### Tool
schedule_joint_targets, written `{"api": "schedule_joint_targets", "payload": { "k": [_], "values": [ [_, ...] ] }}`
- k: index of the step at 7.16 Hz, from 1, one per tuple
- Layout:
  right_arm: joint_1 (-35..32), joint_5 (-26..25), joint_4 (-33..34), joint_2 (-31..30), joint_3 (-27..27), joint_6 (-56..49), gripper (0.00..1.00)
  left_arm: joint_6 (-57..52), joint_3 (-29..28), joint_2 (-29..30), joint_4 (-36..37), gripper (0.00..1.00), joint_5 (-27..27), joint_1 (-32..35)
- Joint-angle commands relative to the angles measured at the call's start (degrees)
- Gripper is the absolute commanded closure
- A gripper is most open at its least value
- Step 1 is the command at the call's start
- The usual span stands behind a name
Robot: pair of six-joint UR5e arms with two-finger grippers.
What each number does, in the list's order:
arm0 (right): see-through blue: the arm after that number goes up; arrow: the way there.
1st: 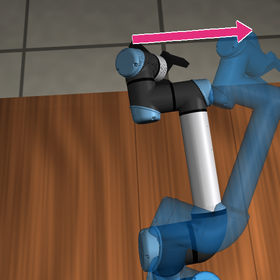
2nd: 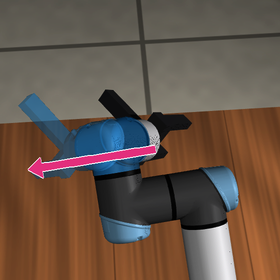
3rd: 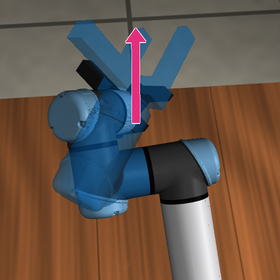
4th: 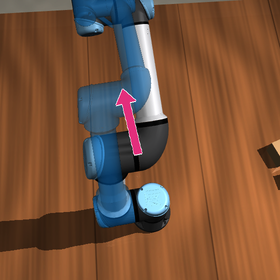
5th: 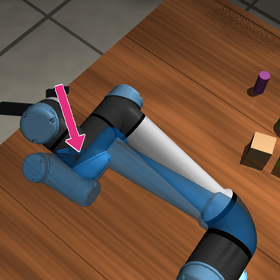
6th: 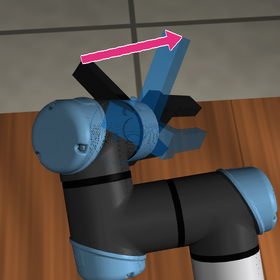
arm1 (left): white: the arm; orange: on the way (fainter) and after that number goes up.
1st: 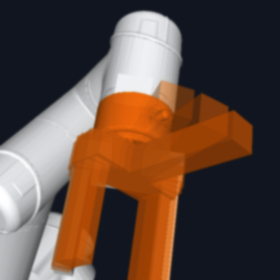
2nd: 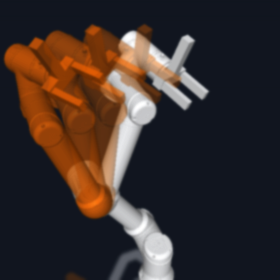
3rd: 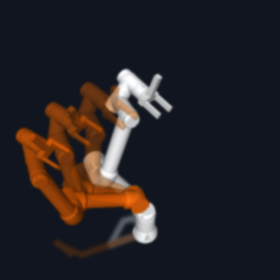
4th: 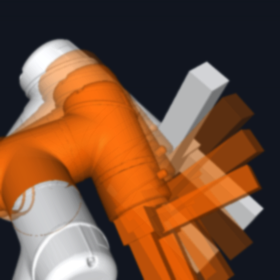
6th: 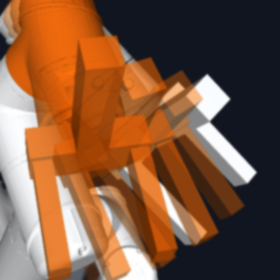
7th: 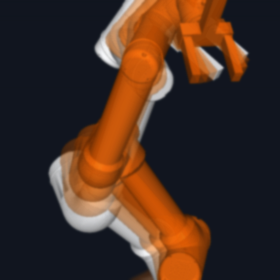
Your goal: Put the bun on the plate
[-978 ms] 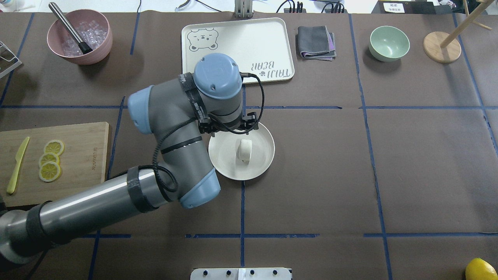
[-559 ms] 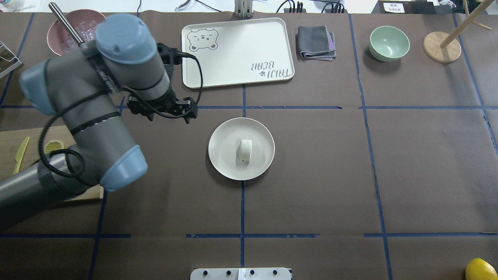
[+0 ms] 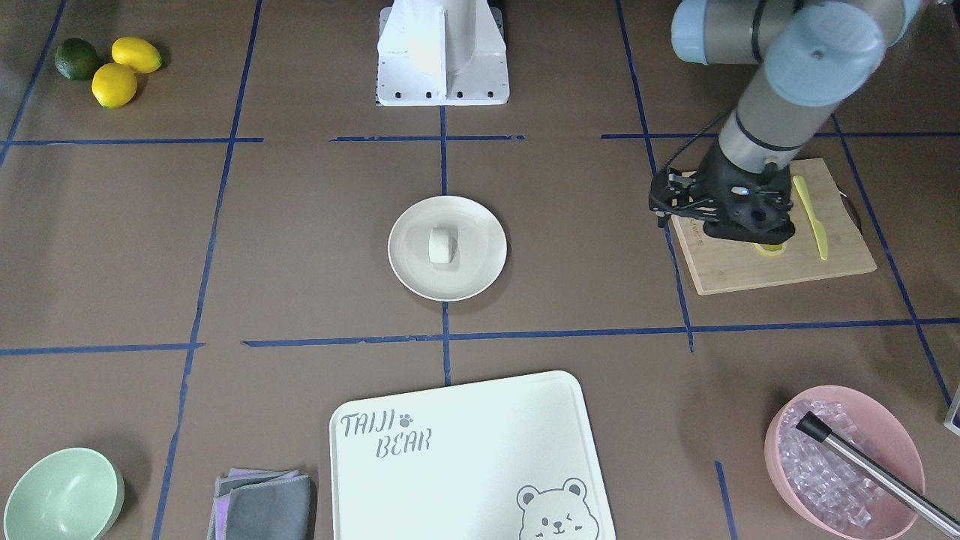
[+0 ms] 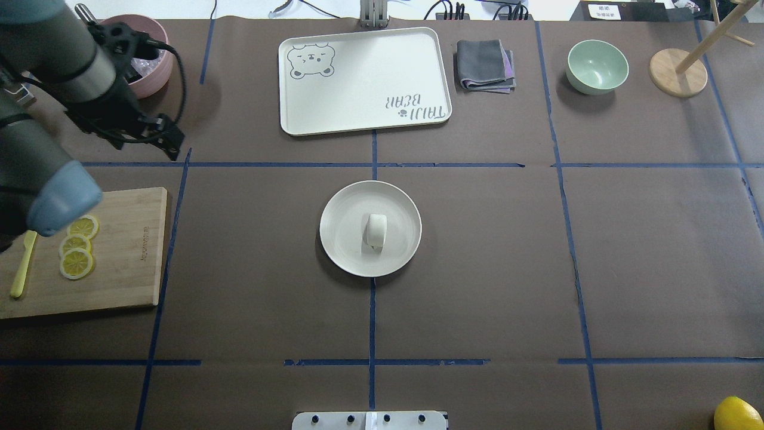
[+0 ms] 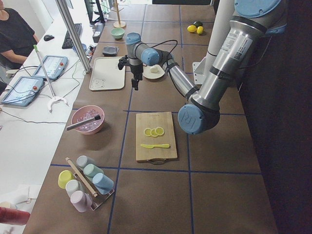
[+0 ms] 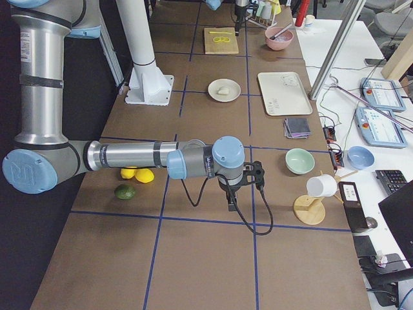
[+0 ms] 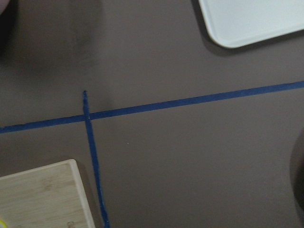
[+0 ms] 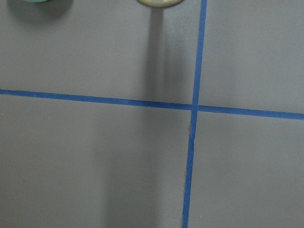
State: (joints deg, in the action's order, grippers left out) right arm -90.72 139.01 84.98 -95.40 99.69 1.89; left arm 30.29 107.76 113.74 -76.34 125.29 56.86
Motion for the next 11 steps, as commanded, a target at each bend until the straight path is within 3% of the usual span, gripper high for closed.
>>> {"api": "schedule_joint_targets", "payload": {
  "k": [1, 4, 6, 11],
  "values": [
    [-0.8, -0.4, 0.6, -0.4, -0.1, -0.1, 0.0, -17.3, -0.4, -7.8, 0.1, 0.0, 3.7, 11.3],
    [-1.0, -0.6, 0.5, -1.8, -0.7, -0.1, 0.0, -31.5, -4.6, -17.7, -0.3, 0.0, 6.9, 24.3],
    [-1.1, -0.8, 0.2, -2.2, -0.8, -0.1, 0.0, -44.3, -13.1, -20.2, -1.2, 0.0, 11.6, 32.7],
    [-1.3, -0.6, 0.2, -2.1, -0.7, 0.0, 0.0, -44.9, -17.1, -20.8, -1.8, 0.0, 11.5, 34.0]
  ]
}}
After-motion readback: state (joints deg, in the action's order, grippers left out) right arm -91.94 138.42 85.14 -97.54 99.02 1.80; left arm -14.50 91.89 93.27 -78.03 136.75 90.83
